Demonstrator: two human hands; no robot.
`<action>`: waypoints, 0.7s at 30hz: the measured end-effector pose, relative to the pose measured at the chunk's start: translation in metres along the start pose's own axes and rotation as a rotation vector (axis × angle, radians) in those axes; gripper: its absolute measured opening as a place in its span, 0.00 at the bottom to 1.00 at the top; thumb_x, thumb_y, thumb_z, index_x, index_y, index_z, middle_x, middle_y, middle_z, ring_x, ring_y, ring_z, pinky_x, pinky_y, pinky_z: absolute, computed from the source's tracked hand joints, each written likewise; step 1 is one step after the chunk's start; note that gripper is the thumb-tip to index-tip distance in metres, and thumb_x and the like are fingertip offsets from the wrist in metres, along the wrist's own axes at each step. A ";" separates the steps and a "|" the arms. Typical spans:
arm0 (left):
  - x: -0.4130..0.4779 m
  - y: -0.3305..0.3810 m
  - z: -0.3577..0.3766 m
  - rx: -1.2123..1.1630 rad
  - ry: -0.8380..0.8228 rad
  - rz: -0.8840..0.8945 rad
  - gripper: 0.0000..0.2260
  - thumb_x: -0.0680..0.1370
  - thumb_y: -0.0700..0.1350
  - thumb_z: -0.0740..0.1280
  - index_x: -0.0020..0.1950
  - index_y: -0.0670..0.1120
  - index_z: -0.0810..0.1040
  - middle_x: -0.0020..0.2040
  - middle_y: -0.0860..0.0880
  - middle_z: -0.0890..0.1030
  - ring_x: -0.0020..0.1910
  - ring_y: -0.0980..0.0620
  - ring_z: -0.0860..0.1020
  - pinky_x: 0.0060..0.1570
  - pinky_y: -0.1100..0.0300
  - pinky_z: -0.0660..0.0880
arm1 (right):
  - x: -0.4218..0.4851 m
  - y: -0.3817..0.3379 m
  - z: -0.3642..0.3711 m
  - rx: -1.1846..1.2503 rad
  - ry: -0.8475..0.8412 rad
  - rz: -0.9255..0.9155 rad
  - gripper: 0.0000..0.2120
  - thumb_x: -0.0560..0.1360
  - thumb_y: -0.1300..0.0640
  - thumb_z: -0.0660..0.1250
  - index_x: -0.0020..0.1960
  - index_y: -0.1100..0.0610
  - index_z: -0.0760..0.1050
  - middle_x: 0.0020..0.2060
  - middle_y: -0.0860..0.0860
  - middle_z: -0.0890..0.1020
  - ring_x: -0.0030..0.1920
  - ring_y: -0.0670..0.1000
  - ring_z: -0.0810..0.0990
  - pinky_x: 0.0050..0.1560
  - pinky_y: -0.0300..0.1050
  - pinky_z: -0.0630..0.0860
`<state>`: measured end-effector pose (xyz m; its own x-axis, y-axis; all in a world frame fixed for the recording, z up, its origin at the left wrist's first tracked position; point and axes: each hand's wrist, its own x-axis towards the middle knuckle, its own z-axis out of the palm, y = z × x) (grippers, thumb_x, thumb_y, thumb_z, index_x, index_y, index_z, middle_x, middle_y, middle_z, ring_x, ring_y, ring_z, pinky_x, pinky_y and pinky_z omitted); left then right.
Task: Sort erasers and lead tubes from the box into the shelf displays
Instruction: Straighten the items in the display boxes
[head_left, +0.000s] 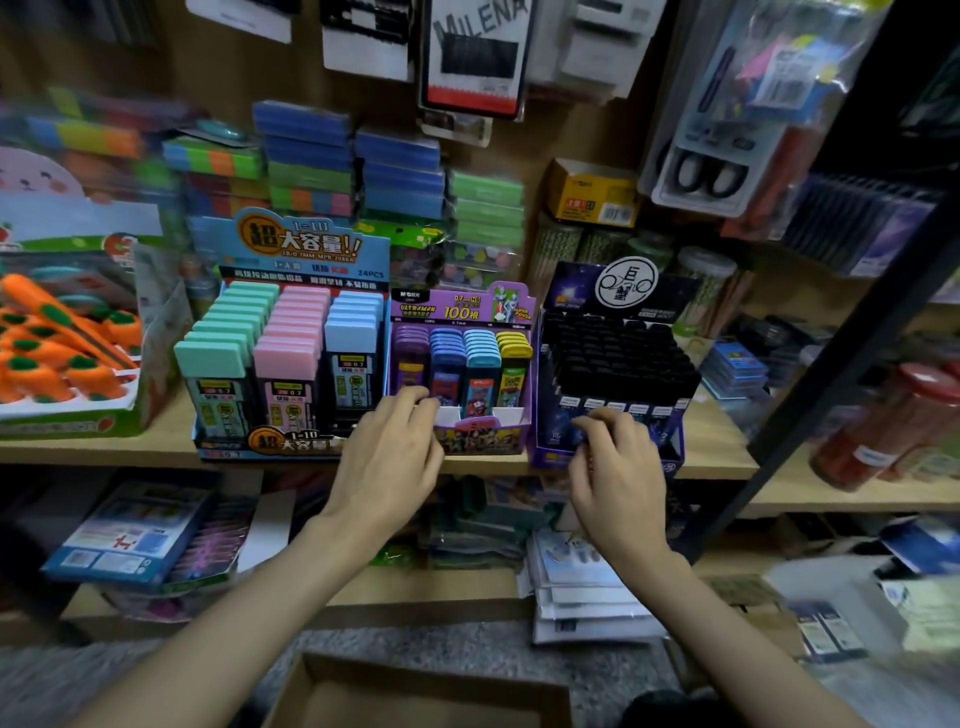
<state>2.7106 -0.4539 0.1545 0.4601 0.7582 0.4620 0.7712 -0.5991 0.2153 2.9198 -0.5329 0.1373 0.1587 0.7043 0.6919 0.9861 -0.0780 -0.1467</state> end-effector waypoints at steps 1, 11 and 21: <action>0.000 0.003 0.000 -0.007 0.006 0.003 0.17 0.76 0.40 0.64 0.64 0.40 0.73 0.63 0.44 0.75 0.60 0.45 0.75 0.56 0.52 0.75 | 0.000 0.000 0.001 -0.006 0.003 0.014 0.11 0.70 0.67 0.68 0.52 0.65 0.78 0.49 0.60 0.78 0.44 0.61 0.78 0.42 0.52 0.74; 0.009 0.060 -0.004 -0.418 0.059 0.003 0.17 0.78 0.43 0.62 0.67 0.42 0.70 0.62 0.49 0.71 0.61 0.52 0.71 0.58 0.68 0.64 | 0.014 0.036 -0.027 0.341 0.260 0.257 0.14 0.76 0.59 0.58 0.59 0.64 0.71 0.55 0.59 0.74 0.57 0.54 0.71 0.59 0.43 0.67; 0.079 0.137 0.033 -0.952 -0.003 -0.384 0.32 0.77 0.56 0.63 0.76 0.46 0.56 0.75 0.48 0.61 0.73 0.50 0.60 0.71 0.50 0.61 | 0.075 0.097 -0.012 0.986 -0.049 0.687 0.22 0.81 0.48 0.55 0.73 0.52 0.62 0.69 0.48 0.69 0.68 0.46 0.67 0.64 0.37 0.66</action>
<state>2.8676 -0.4674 0.1922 0.2579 0.9416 0.2164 0.1984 -0.2708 0.9420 3.0280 -0.4960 0.1833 0.6134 0.7547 0.2328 0.2310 0.1104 -0.9667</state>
